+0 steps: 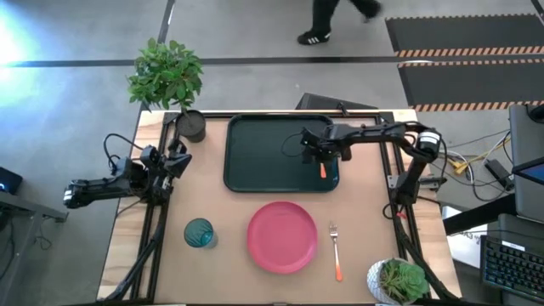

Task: Pick and place plate/cup/fork/spoon on tray
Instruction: Put the orange spoon on the green tray

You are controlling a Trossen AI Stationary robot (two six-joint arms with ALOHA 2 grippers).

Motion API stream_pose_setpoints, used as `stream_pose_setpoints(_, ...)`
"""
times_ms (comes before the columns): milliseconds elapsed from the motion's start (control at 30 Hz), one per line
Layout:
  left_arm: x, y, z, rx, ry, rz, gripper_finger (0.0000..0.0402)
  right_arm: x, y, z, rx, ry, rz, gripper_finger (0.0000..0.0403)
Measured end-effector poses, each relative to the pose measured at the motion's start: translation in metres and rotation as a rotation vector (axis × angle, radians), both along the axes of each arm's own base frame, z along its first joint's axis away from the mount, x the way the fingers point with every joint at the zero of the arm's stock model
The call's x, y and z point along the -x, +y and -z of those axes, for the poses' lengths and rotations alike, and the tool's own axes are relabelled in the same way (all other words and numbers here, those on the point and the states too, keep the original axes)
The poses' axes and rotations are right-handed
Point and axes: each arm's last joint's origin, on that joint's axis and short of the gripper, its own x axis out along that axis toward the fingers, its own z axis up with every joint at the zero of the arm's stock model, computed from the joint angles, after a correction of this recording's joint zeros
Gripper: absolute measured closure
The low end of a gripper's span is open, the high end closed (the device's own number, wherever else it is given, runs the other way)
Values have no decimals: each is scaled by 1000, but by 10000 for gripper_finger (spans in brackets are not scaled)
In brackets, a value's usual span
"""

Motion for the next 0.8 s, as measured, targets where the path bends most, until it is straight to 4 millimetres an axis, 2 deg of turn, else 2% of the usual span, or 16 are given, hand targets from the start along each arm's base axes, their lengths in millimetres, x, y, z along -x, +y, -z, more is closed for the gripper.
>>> stream_pose_setpoints(233,0,0,0,0,2,0,402,13,6,11,8,-67,49,395)
stream_pose_setpoints(433,0,0,0,-1,3,1,402,20,9,9,12,-74,43,395)
stream_pose_setpoints(800,0,0,0,-1,1,1,402,15,7,3,28,-94,5,374)
